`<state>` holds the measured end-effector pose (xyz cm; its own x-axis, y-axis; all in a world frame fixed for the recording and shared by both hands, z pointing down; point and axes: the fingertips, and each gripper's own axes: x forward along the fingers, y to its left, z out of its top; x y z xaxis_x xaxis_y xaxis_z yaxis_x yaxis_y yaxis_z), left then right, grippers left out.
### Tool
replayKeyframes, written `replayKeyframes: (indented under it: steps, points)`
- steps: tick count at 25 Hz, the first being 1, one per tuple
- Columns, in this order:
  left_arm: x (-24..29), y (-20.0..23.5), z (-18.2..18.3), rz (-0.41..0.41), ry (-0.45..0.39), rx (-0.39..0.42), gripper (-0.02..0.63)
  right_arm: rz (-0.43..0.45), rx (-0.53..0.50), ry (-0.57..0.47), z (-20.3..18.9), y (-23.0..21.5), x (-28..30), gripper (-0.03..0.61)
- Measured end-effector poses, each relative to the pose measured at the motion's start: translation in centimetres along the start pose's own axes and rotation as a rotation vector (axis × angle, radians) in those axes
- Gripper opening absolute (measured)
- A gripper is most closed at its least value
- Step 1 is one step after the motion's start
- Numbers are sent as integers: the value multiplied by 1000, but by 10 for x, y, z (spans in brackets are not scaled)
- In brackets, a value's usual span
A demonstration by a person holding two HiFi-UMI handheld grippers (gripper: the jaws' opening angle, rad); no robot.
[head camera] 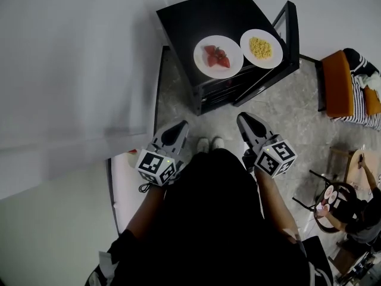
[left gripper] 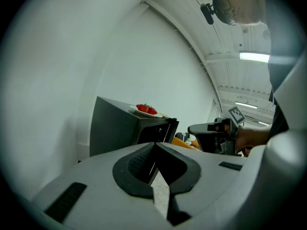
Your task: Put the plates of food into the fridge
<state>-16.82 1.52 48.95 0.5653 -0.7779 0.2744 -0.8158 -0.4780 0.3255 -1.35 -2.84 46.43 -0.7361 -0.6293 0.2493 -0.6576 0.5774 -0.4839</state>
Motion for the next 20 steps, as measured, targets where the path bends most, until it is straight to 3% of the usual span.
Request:
replayKeyframes:
  steps: [9, 20]
  points:
    - [5, -2, 5, 48, -1, 5, 23, 109, 112, -35, 23, -10, 28, 38]
    - [8, -3, 14, 78, -22, 10, 23, 210, 391, -98, 46, -18, 56, 98]
